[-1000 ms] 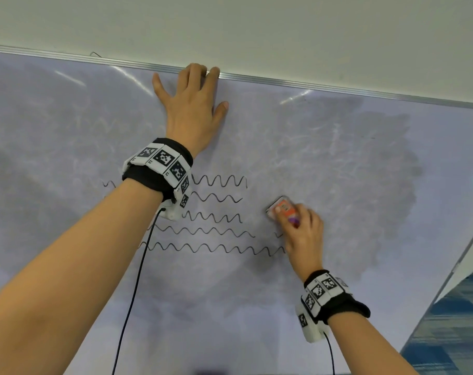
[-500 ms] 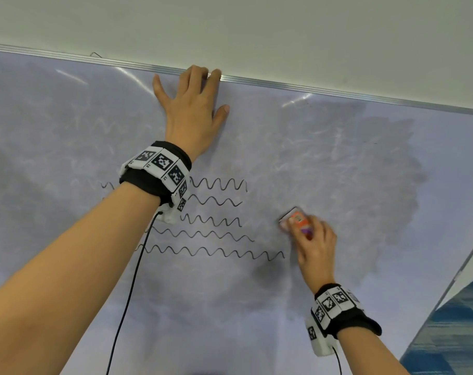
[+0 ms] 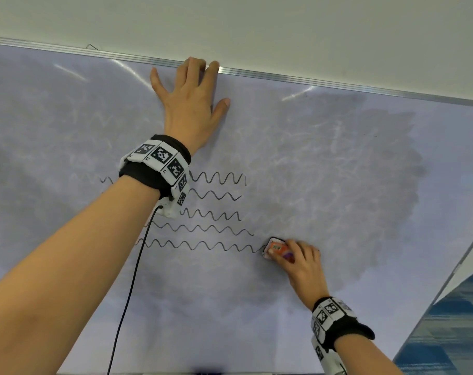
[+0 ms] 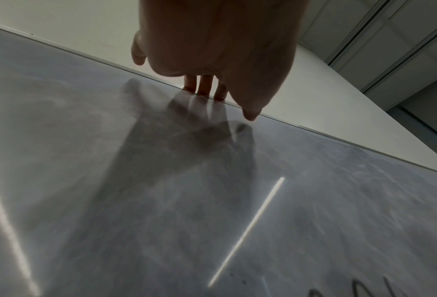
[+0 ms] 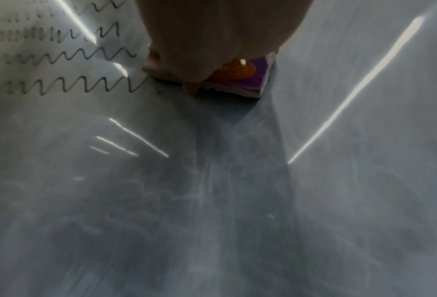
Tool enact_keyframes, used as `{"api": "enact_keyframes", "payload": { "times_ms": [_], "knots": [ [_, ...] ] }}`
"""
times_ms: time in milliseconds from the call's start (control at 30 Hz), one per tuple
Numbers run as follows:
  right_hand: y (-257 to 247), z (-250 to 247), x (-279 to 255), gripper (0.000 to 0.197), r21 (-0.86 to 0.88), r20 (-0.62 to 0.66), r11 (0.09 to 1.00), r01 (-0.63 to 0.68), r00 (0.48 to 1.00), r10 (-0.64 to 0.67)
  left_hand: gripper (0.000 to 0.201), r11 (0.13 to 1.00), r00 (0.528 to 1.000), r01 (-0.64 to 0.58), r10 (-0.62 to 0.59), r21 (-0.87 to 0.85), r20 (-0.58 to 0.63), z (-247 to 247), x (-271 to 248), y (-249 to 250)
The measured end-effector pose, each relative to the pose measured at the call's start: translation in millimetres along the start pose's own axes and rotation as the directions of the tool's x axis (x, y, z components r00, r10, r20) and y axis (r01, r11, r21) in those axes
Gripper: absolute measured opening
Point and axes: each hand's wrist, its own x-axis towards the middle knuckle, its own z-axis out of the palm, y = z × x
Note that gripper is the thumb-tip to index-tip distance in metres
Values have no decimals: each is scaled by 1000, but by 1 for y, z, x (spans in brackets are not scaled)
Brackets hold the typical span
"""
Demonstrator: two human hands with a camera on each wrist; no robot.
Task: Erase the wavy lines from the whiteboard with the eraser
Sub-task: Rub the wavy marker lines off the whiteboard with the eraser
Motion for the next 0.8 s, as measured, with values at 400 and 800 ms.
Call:
{"api": "enact_keyframes", "payload": {
  "times_ms": [400, 800],
  "knots": [
    [-6, 10, -21, 86, -16, 46, 993, -121, 992, 121, 57, 1000, 1000, 10, -10, 14, 2, 1, 0, 1],
    [-8, -12, 33, 81, 26, -58, 988, -154, 986, 155, 58, 1000, 1000, 18, -18, 24, 6, 3, 0, 2]
  ]
}}
